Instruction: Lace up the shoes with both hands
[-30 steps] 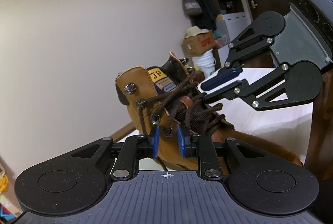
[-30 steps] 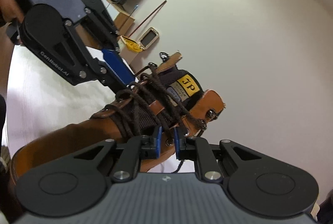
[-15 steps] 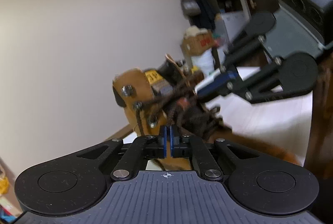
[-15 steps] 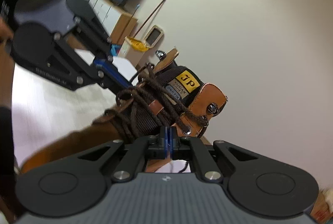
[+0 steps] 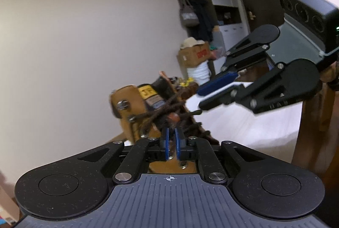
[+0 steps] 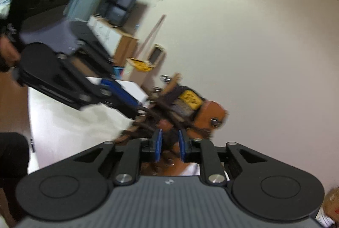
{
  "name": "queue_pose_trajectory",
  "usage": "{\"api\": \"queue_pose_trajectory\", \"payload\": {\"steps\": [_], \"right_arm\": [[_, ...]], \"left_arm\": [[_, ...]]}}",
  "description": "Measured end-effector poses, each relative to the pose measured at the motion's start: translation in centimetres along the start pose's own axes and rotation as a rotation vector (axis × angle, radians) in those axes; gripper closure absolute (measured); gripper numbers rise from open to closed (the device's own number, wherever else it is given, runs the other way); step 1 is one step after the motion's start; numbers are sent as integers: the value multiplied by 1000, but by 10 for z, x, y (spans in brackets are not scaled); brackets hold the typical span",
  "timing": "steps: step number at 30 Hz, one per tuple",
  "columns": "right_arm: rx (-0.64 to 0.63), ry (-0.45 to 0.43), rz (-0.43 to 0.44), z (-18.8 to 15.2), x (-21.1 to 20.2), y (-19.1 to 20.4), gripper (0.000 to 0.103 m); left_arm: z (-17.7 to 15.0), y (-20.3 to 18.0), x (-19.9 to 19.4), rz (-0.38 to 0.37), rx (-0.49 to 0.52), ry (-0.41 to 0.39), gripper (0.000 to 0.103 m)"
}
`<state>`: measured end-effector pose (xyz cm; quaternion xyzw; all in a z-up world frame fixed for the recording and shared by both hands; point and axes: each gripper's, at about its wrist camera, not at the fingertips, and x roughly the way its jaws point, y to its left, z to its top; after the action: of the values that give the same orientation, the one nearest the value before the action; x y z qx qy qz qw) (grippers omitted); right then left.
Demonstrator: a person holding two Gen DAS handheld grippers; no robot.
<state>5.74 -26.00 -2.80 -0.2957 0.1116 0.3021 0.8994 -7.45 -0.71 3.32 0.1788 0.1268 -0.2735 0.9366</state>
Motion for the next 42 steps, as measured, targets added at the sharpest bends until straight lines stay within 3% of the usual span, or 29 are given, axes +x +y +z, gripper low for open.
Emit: {"api": "queue_pose_trajectory", "payload": {"steps": [5, 14, 23, 28, 31, 34, 36, 42], "right_arm": [[20, 15, -46, -8, -7, -8, 86], [-56, 29, -34, -5, 2, 3, 86], [-80, 31, -20, -2, 3, 6, 88], [-217, 51, -66, 1, 6, 24, 88], [-217, 61, -59, 2, 8, 27, 99], [-169, 49, -58, 4, 5, 27, 101], [-102, -9, -50, 13, -12, 25, 102], [-52, -30, -29, 25, -27, 22, 101]], "left_arm": [[0, 12, 2, 62, 21, 14, 94], [0, 6, 21, 75, 150, 25, 90], [4, 12, 21, 57, 131, 1, 90], [6, 9, 26, 41, 122, 7, 98], [6, 8, 27, 48, 109, 7, 100], [11, 8, 16, 51, 59, -32, 101], [19, 8, 1, 28, 12, -85, 101], [17, 3, -1, 19, 26, -70, 101]]}}
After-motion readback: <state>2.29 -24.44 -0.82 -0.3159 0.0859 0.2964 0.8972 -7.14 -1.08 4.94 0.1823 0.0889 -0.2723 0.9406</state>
